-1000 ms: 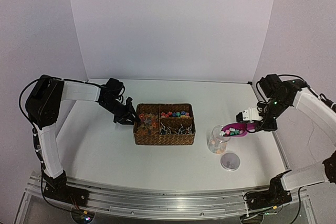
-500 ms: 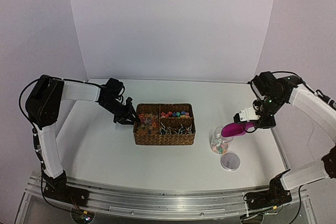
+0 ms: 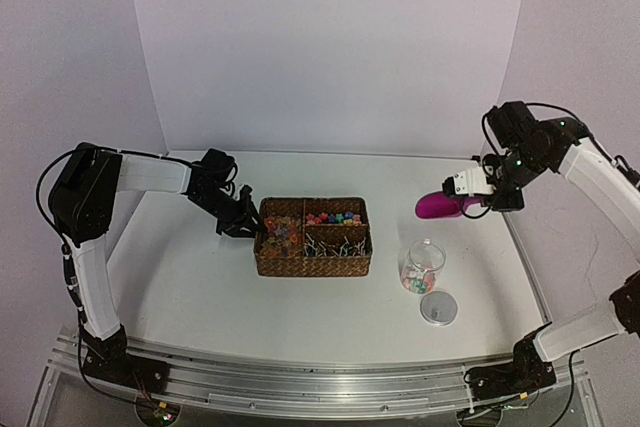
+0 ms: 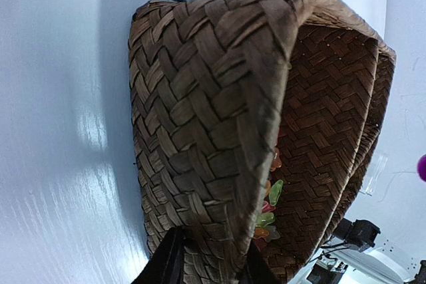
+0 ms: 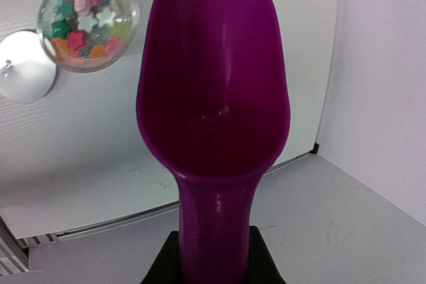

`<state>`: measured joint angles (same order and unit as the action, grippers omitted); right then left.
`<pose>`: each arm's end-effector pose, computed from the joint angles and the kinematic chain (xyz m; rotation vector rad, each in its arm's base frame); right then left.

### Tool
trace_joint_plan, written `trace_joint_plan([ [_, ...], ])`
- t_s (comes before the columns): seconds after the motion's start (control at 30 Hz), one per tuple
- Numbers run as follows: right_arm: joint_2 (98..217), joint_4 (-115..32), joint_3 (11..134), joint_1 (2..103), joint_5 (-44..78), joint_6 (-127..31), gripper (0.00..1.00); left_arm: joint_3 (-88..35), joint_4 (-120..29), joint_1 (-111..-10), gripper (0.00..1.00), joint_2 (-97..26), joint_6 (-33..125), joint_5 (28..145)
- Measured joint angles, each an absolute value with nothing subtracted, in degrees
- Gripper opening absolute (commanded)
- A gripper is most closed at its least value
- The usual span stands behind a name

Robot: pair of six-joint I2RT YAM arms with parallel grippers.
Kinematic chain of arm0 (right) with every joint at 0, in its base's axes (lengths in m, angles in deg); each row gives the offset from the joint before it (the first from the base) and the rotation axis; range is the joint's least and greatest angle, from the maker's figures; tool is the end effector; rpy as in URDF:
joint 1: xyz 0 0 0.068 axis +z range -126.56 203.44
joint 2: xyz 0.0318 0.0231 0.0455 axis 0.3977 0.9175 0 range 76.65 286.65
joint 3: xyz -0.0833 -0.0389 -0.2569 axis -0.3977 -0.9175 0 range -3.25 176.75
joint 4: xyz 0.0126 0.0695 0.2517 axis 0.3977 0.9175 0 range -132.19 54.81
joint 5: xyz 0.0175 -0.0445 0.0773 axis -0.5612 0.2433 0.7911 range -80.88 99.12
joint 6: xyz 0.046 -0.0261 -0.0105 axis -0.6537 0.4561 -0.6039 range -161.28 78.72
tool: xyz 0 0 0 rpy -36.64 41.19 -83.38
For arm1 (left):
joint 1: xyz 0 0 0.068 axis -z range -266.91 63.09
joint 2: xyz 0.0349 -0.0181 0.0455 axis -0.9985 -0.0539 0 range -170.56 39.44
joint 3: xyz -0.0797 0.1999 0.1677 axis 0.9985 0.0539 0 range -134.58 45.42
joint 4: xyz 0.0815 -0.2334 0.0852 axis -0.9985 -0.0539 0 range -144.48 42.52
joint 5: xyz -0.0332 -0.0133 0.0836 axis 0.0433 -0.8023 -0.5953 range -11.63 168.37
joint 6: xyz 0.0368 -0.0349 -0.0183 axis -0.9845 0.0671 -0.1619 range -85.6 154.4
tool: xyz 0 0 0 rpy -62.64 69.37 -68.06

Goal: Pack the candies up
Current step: Place the fake candies in the packing bottle, then scoop the fake candies from the storage box.

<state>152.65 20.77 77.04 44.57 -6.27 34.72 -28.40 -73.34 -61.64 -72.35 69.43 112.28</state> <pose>0.2387 0.0821 0.3553 -1.9560 1.8629 -0.6724 0.3476 -0.1861 0.1623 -0.0410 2.8535 -1.0828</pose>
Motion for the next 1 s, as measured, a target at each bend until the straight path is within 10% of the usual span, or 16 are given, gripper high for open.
trace_joint_plan([
  [1.0, 178.3, 17.4, 89.8, 73.3, -25.2, 30.5, 0.0, -28.5, -73.4, -61.6, 0.23, -72.4, 68.9, 112.1],
])
